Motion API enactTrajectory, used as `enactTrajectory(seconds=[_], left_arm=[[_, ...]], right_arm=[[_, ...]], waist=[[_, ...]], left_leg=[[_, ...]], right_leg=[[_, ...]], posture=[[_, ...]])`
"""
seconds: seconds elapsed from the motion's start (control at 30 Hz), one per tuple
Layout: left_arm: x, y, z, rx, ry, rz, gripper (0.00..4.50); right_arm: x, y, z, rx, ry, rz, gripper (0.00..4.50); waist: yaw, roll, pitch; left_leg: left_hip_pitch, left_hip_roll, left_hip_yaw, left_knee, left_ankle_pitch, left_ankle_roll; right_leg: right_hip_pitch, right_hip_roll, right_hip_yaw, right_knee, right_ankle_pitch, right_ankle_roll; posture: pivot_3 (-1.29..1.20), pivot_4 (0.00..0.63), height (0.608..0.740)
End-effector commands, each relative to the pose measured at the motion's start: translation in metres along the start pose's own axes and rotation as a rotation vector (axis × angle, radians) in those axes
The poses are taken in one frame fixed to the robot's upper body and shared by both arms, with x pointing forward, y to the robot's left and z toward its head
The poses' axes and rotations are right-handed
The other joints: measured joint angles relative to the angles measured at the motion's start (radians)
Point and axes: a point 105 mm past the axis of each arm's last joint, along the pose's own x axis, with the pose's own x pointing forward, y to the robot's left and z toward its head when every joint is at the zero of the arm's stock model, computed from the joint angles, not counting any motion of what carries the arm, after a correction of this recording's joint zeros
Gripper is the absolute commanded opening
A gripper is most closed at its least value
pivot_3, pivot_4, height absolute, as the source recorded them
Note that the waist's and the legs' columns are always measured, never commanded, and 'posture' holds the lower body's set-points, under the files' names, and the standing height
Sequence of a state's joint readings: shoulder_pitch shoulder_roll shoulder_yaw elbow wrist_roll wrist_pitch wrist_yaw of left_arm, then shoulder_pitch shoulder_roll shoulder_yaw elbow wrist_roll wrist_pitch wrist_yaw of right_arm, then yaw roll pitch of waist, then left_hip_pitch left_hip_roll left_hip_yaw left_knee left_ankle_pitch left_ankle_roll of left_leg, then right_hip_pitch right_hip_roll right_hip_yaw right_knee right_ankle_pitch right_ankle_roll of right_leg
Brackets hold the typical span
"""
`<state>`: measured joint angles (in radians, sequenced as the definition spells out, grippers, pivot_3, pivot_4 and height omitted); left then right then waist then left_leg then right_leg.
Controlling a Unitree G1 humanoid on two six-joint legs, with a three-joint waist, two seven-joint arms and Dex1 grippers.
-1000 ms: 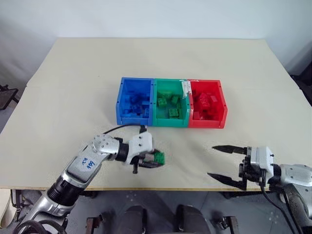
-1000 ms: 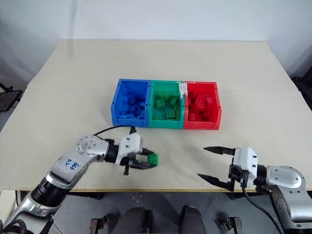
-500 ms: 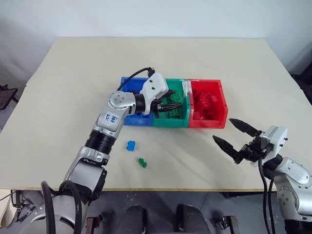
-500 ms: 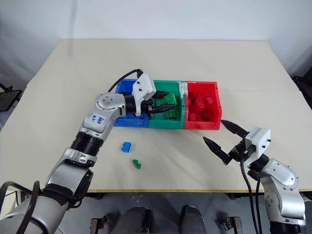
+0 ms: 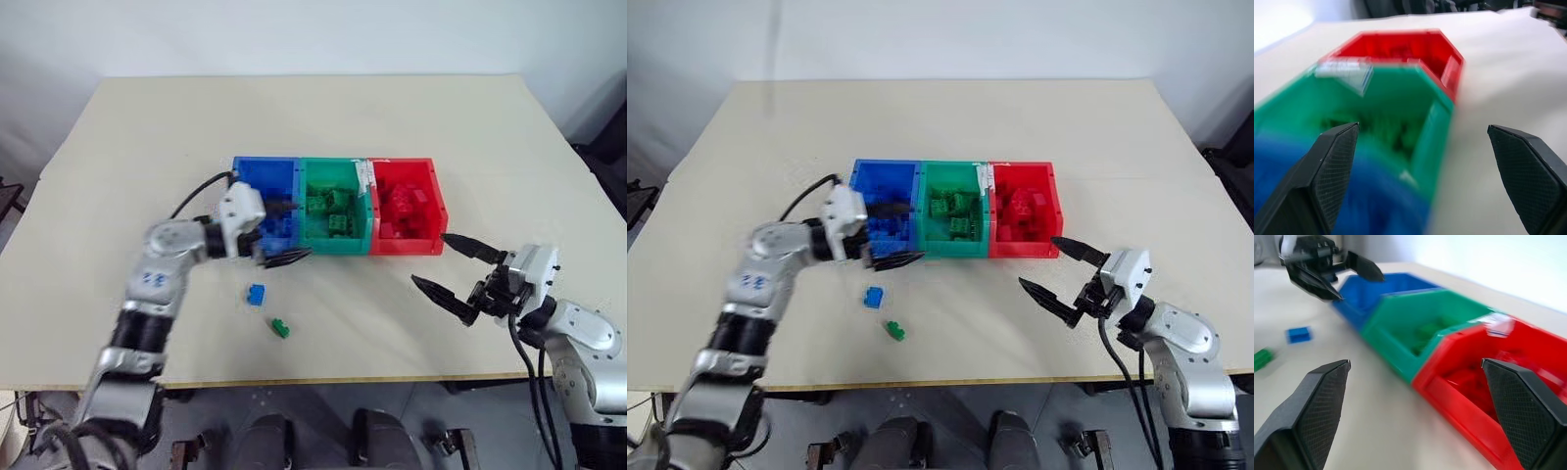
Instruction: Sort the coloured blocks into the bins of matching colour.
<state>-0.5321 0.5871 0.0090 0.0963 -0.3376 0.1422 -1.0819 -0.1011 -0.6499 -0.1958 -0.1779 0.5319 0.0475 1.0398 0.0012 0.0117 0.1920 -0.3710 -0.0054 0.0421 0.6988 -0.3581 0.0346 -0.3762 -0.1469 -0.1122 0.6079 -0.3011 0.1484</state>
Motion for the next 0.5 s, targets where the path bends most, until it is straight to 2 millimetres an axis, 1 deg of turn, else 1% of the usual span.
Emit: enactTrajectory(seconds=[0.03, 0.13, 0.17, 0.23, 0.27, 0.37, 0.4, 0.43, 0.5], left_arm=[[-0.046, -0.004, 0.003, 0.033, 0.033, 0.063, 4.47], [-0.089, -0.008, -0.017, 0.039, 0.120, 0.145, 4.47], [-0.102, -0.011, -0.024, 0.014, 0.149, 0.170, 4.47], [-0.117, -0.013, -0.031, -0.007, 0.177, 0.200, 4.47], [-0.122, -0.019, -0.035, -0.017, 0.200, 0.180, 4.47], [-0.119, -0.033, -0.034, -0.017, 0.215, 0.105, 4.47], [-0.113, -0.038, -0.031, -0.003, 0.209, 0.067, 4.47], [-0.102, -0.044, -0.028, 0.022, 0.208, 0.010, 4.47], [-0.083, -0.058, -0.031, 0.074, 0.266, -0.109, 4.47]], right_arm=[[0.005, 0.010, -0.005, -0.031, 0.052, 0.174, 4.50], [0.013, 0.016, -0.009, -0.031, 0.069, 0.290, 4.50], [0.017, 0.018, -0.010, -0.031, 0.069, 0.323, 4.50], [0.021, 0.020, -0.010, -0.031, 0.064, 0.364, 4.50], [0.022, 0.022, -0.010, -0.030, 0.060, 0.387, 4.50], [0.024, 0.022, -0.012, -0.030, 0.059, 0.414, 4.50], [0.022, 0.020, -0.012, -0.030, 0.063, 0.413, 4.50], [0.019, 0.018, -0.014, -0.031, 0.075, 0.407, 4.50], [0.012, 0.014, -0.017, -0.033, 0.105, 0.395, 4.50]], waist=[[0.002, 0.000, 0.000], [0.001, 0.000, 0.000], [0.002, 0.000, 0.000], [0.004, 0.000, 0.000], [0.006, 0.000, 0.000], [0.013, 0.000, 0.000], [0.016, 0.000, 0.000], [0.020, 0.000, 0.000], [0.025, 0.000, 0.000]], left_leg=[[0.000, 0.000, -0.001, 0.000, 0.000, 0.000], [0.001, 0.000, -0.001, 0.000, 0.000, 0.000], [0.001, 0.000, -0.001, 0.000, 0.000, 0.000], [0.000, 0.000, -0.001, 0.000, 0.000, 0.000], [0.000, 0.000, -0.002, 0.000, 0.000, 0.000], [0.000, -0.001, -0.002, 0.000, -0.001, 0.000], [0.000, -0.001, -0.002, 0.000, -0.001, 0.000], [0.000, -0.001, -0.002, 0.000, -0.001, 0.000], [0.000, -0.001, -0.002, 0.000, -0.001, 0.000]], right_leg=[[0.000, 0.000, 0.000, 0.000, 0.000, 0.000], [0.001, -0.001, 0.000, 0.000, 0.000, 0.000], [0.001, -0.001, 0.000, -0.001, 0.000, 0.000], [0.001, -0.001, -0.001, -0.001, 0.000, 0.000], [0.001, -0.001, -0.001, 0.000, 0.000, 0.000], [0.001, -0.002, -0.001, 0.000, 0.000, 0.000], [0.001, -0.002, -0.001, 0.000, 0.000, 0.000], [0.001, -0.002, -0.001, 0.000, 0.000, 0.000], [0.001, -0.002, -0.001, 0.000, 0.000, 0.000]], posture=[[0.00, 0.150, 0.740], [0.00, 0.150, 0.740], [0.00, 0.150, 0.740], [0.00, 0.150, 0.740], [0.00, 0.150, 0.740], [0.00, 0.150, 0.740], [0.00, 0.150, 0.740], [0.00, 0.150, 0.740], [0.00, 0.150, 0.740]])
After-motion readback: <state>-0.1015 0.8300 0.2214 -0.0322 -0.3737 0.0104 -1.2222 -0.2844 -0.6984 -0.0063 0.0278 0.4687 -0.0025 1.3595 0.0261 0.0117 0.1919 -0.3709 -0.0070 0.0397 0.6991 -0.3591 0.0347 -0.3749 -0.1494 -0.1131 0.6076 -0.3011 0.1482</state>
